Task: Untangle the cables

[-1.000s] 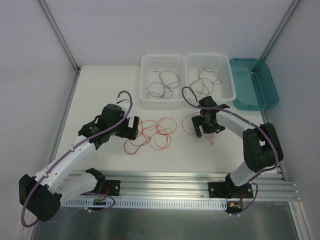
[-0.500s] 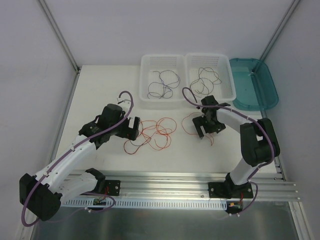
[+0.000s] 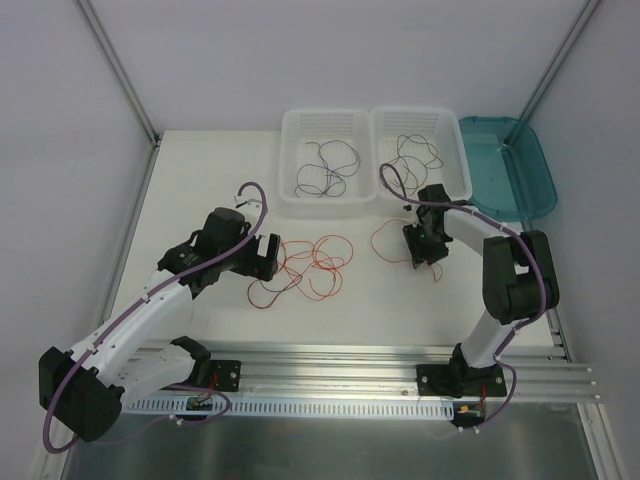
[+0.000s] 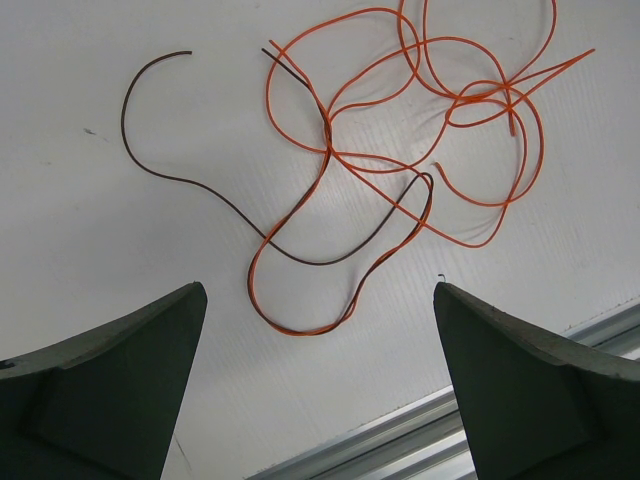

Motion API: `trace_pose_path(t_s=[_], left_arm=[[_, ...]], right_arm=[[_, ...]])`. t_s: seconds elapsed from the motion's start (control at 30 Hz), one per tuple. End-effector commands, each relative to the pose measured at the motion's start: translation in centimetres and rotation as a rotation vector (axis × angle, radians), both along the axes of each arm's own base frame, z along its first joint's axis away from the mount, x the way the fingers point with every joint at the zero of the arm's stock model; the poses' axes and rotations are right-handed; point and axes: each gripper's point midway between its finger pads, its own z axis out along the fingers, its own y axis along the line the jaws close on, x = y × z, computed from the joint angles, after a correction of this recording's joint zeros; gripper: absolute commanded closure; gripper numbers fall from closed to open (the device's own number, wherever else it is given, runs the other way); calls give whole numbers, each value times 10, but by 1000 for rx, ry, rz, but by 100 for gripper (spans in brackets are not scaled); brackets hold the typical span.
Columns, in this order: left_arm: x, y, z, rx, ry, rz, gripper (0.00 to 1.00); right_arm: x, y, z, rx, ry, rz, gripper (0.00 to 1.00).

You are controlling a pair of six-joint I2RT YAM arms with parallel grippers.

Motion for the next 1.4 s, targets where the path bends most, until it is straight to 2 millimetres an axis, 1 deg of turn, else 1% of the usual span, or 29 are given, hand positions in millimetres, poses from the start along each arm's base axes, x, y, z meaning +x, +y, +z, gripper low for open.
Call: trace_pose_path(t_s=[0.0,0.03,0.1,0.17,0.2,0.23,0.33,0.37,0.4,0.47,0.5,0.57,0.6,0.67,0.7,0.73,0.77,0.8,0.9,0.93,0.97,1.0,1.03,1.13,1.17,1.23,1.3,1.33,1.37], left_arm=[[1,-3,5,-25,-16,-22,1],[0,-4,5,-25,-16,-23,1],[0,-3,6,-27,-21,-22,1],[0,-2,6,-25,-20,-20,1],[0,-3,5,-26,-17,-22,1],[0,-3,5,-27,-17,-23,1],[0,-5,6,-31,-17,-30,1],[0,-4,6,-30,-17,-27,1],[0,-5,6,-32,-16,-28,1],[-1,-5,5,-32,-12,-29,1],[0,-5,6,-32,-14,-30,1],[0,-5,6,-32,-14,-30,1],[0,-5,6,-33,-16,-30,1],[0,-5,5,-32,-12,-27,1],[-1,-5,6,-32,-14,-30,1],[0,-5,5,-30,-12,-30,1],[-1,-5,6,-34,-13,-32,1],[0,-6,6,-34,-13,-32,1],[0,-6,6,-34,-11,-31,1],[0,-5,5,-33,-12,-30,1],[0,-5,5,-32,-12,-29,1],[-1,-5,6,-31,-15,-31,1],[0,-5,7,-32,-18,-29,1],[0,-4,8,-32,-24,-28,1],[0,-4,8,-33,-26,-26,1],[0,-2,9,-27,-31,-22,1],[0,-1,9,-26,-37,-18,1],[0,-1,9,-25,-36,-16,1],[0,-1,9,-25,-37,-17,1]], right_arm=[[6,16,-6,92,8,13,60],[5,14,-5,89,7,11,71],[5,13,-5,77,0,6,85],[4,11,-1,75,-11,-1,91],[3,11,0,76,-15,-2,98],[3,11,4,80,-25,-4,99],[1,13,20,102,-71,-14,99],[2,16,34,117,-104,-15,99],[-1,16,41,120,-104,-20,99],[0,20,60,129,-139,-17,99],[1,21,81,139,-181,-17,99],[2,23,101,153,-221,-11,99],[4,24,126,169,-275,-8,99],[5,24,149,183,-327,-2,99],[6,23,172,193,-382,-2,99],[7,23,185,198,-412,0,99],[9,20,198,194,-444,-7,99],[12,19,223,202,-499,-13,99],[18,7,253,172,-562,-66,99],[24,2,273,174,-612,-86,99],[29,-5,282,154,-650,-117,99],[33,-10,289,150,-672,-138,99],[41,-18,299,142,-701,-178,99],[57,-47,308,83,-748,-302,99],[66,-50,306,90,-752,-322,99],[74,-63,307,108,-765,-381,99],[82,-72,315,118,-805,-422,99],[84,-82,321,121,-828,-448,99],[88,-80,330,147,-854,-456,99]])
